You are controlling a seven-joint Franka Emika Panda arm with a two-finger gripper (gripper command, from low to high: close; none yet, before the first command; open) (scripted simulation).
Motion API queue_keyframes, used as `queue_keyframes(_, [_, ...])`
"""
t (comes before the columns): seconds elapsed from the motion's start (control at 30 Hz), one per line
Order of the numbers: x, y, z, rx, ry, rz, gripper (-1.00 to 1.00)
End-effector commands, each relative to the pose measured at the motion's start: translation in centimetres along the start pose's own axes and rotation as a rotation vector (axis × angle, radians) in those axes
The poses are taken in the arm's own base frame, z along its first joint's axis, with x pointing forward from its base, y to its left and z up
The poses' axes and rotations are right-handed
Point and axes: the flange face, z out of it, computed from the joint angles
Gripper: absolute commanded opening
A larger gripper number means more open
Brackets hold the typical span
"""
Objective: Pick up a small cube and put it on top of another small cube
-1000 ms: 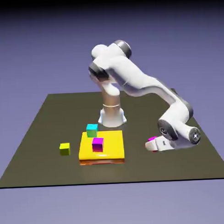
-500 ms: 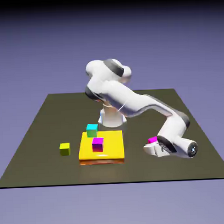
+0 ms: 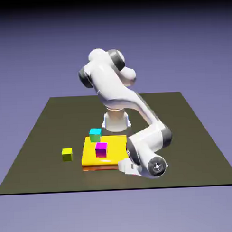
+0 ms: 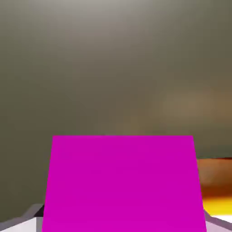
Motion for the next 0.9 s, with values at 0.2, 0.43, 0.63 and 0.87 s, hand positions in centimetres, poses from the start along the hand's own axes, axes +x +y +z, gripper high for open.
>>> queue_keyframes(0.2, [0.1,6.8,-0.8,-0.117,0.212,-0.065,-1.00])
queue_keyframes(0.43, [-1.0,14.7,-0.8,-0.205,0.290,-0.151,-1.00])
queue_keyframes(0.63, [-4.8,18.9,6.6,-0.339,0.032,-0.283,-1.00])
queue_keyframes(0.87, [-6.2,22.0,12.8,-0.365,-0.085,-0.358,-1.00])
